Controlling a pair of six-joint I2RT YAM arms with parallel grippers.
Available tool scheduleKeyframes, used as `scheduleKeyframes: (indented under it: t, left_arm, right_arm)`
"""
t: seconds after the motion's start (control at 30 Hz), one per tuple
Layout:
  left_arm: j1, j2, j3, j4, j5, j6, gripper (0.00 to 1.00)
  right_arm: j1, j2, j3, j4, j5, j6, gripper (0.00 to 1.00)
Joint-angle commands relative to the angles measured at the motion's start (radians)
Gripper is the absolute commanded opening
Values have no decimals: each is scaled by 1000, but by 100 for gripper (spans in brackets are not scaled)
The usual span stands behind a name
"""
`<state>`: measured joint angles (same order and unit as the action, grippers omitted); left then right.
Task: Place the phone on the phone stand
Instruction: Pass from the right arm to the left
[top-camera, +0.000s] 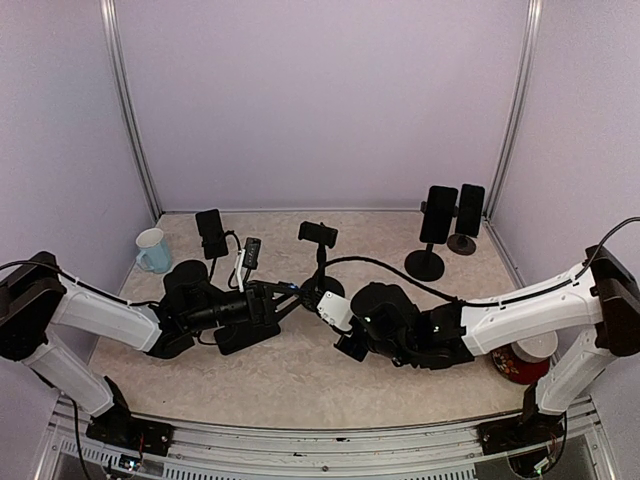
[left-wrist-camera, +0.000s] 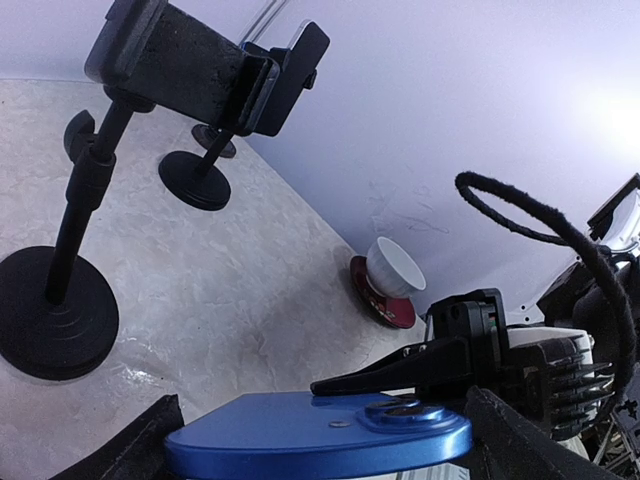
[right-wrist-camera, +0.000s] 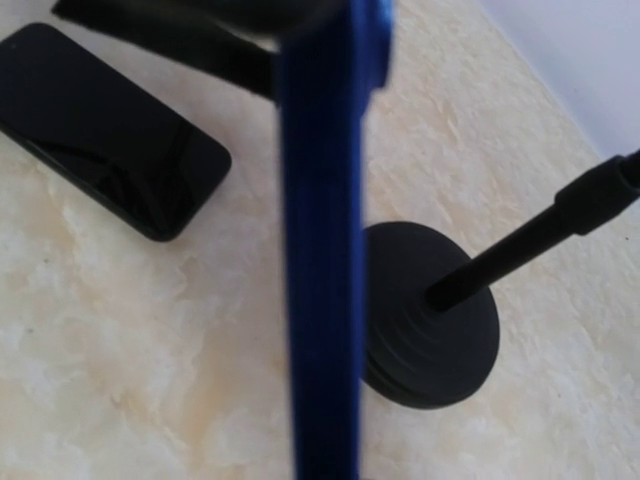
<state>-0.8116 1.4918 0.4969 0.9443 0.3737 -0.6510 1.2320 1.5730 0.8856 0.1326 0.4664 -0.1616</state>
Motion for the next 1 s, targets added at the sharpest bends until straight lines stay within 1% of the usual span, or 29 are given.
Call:
scheduleKeyframes:
  t: [0.0, 0.3, 0.33, 0.43, 0.57, 0.63, 0.67, 0.7, 0.73, 0.77, 0.8, 0.83, 0.9, 0.93, 0.97]
  left_arm:
    - [-6, 19, 24, 37, -18, -7, 91]
    - [-8, 41, 19, 52, -16, -9, 75]
    - [-7, 44, 19, 55, -13, -9, 72]
    - [-7, 53, 19, 67, -4, -13, 60]
    - [-7, 62, 19, 83, 9, -19, 56]
    - [-7, 64, 19, 88, 13, -21, 53]
    - [-8, 64, 19, 88, 14, -22, 51]
    - [-8, 63, 19, 90, 13, -22, 50]
    - [-7, 60, 19, 88, 13, -22, 50]
    - [-6, 57, 19, 87, 12, -20, 49]
    - [-6, 53, 19, 84, 10, -19, 48]
    - [-6, 46, 19, 78, 7, -15, 47]
    - [-6, 31, 21, 57, -2, -3, 47]
    - [-5, 23, 21, 44, -8, 5, 47]
    - [-5, 13, 23, 27, -14, 13, 47]
  right_arm:
    - [20, 16, 31, 61, 46, -5, 0]
    - [26, 20, 30, 57, 57, -2, 0]
    - [26, 19, 30, 57, 56, -2, 0]
    - [27, 18, 31, 58, 55, -2, 0]
    - [27, 21, 31, 54, 50, 1, 1]
    - [27, 23, 31, 54, 47, 2, 4]
    - [27, 24, 31, 53, 43, 3, 7]
    - [27, 23, 31, 53, 41, 4, 14]
    - [27, 22, 29, 54, 40, 6, 23]
    - [27, 20, 29, 53, 39, 8, 36]
    - [27, 19, 29, 54, 39, 11, 46]
    - [27, 13, 25, 58, 37, 12, 60]
    - [27, 2, 15, 68, 32, 14, 79]
    - [26, -2, 11, 70, 27, 15, 92]
    - [26, -6, 10, 69, 16, 16, 99]
